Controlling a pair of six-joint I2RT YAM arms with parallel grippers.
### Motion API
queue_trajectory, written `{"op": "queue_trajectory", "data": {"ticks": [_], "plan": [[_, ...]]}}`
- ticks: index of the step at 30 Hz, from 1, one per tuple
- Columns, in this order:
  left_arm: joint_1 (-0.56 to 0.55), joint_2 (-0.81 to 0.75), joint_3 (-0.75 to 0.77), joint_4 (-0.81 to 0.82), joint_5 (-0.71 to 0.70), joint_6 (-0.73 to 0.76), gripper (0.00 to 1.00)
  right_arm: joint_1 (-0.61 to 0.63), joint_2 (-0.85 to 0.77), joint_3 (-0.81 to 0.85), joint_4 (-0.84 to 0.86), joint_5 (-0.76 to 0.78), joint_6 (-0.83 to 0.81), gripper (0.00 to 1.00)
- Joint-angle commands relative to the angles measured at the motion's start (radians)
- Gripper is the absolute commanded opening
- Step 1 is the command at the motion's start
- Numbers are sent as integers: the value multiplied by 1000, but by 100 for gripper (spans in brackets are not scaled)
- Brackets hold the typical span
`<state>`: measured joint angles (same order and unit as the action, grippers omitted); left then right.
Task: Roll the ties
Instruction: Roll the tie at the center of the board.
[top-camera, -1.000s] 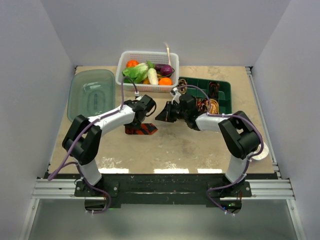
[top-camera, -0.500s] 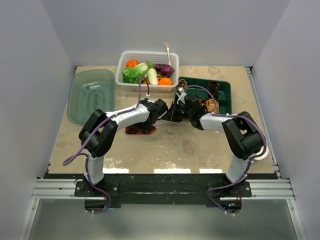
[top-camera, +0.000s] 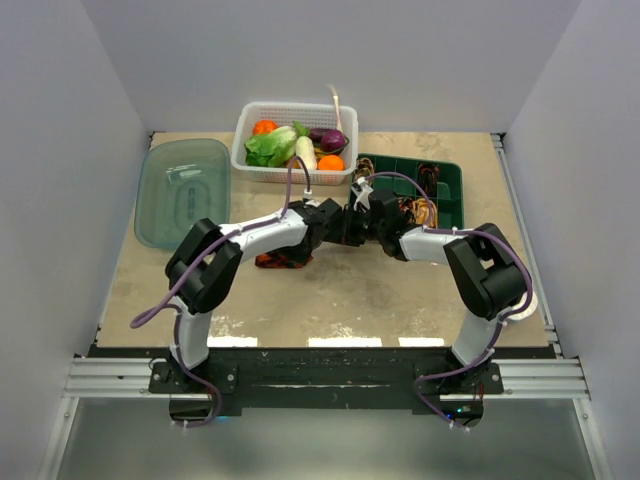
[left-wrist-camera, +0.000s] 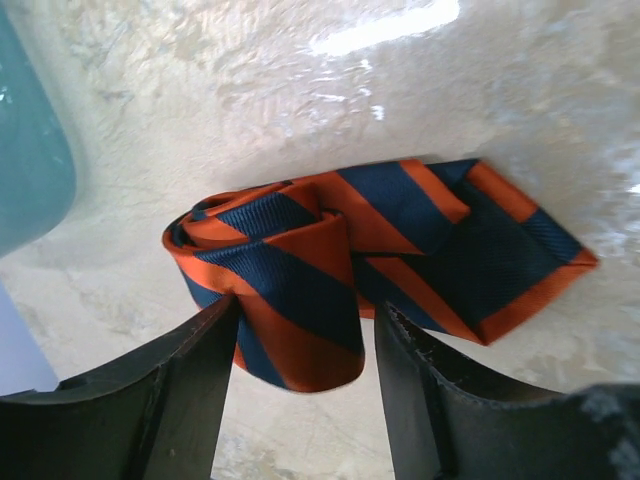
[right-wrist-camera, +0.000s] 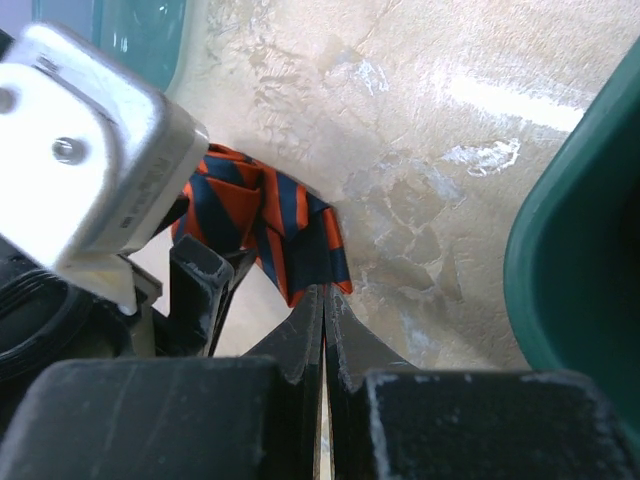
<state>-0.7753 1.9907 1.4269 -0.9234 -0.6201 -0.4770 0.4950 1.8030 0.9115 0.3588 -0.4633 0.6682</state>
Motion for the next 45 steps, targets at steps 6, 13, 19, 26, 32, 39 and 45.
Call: {"op": "queue_trajectory", "data": {"ticks": [6, 13, 19, 26, 32, 39, 45], "plan": [[4, -223, -14, 181, 131, 15, 69, -1, -8, 43, -9, -40, -61, 0], [80, -392, -127, 250, 189, 2, 76, 78, 6, 177, -127, -15, -134, 0], [257, -550, -318, 397, 407, -8, 84, 172, 65, 309, -211, 21, -186, 0], [433, -629, -476, 555, 652, -21, 87, 234, 173, 401, -231, 48, -197, 0], [491, -629, -551, 630, 764, -17, 87, 238, 240, 432, -242, 92, -208, 0], [504, -601, -614, 712, 810, -9, 87, 234, 239, 415, -277, 138, -239, 0], [507, -552, -632, 798, 830, -14, 87, 215, 225, 389, -287, 155, -243, 0]]}}
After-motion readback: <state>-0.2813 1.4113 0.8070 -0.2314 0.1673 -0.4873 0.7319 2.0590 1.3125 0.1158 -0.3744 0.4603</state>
